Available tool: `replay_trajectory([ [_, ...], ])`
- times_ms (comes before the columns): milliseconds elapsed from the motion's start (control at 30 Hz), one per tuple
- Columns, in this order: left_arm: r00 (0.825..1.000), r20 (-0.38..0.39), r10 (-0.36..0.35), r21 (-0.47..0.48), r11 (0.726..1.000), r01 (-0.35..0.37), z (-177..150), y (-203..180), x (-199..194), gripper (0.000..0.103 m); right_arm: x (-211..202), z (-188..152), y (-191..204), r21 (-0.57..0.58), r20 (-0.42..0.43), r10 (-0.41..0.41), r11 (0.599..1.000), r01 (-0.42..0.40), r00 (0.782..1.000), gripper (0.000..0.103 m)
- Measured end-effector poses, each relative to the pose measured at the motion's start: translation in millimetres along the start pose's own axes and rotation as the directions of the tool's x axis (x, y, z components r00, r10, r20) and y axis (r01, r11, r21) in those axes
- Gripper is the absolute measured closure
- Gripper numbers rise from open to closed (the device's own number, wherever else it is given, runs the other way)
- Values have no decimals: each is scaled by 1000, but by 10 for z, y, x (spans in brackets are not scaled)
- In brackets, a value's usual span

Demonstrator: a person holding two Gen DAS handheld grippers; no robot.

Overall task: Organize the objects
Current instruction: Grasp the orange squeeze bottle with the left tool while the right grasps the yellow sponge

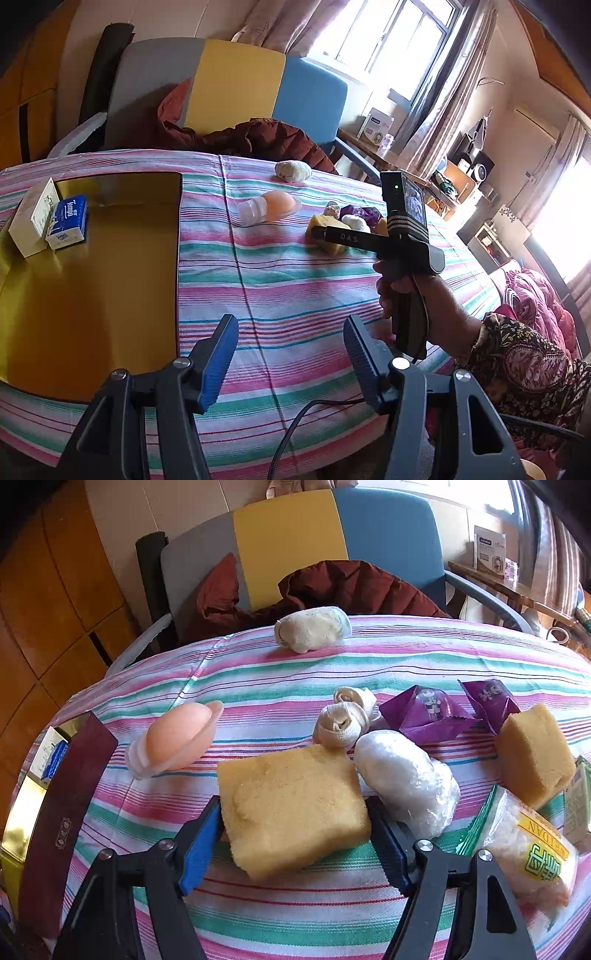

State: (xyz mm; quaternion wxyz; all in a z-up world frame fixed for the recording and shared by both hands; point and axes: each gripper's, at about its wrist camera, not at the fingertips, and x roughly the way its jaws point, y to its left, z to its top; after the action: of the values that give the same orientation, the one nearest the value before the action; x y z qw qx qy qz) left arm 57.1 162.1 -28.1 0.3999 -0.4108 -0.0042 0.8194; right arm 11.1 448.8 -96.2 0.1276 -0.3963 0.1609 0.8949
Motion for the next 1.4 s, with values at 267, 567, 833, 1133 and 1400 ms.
replay_trajectory([
  [267, 1000, -27, 12, 14, 1000, -12, 305, -51, 243, 43, -82, -96, -31, 36, 35, 20, 999, -21, 999, 36],
  [567, 995, -100, 23, 28, 999, -20, 837, -88, 908, 42, -230, -274, 17, 48, 74, 19, 999, -22, 997, 35],
  [833, 984, -148, 96, 2, 995, -97, 1338, 96, 1641, 42, -273, -332, -75, 100, 100, 39, 994, -49, 994, 35],
  [1133, 971, -238, 5, -13, 1000, -9, 1397, 137, 2134, 32, -271, -340, -135, 125, 112, 74, 988, -88, 991, 35],
  [1400, 978, -183, 98, 95, 992, -82, 1319, -102, 2034, 31, -282, -357, -150, 132, 119, 82, 986, -98, 989, 35],
])
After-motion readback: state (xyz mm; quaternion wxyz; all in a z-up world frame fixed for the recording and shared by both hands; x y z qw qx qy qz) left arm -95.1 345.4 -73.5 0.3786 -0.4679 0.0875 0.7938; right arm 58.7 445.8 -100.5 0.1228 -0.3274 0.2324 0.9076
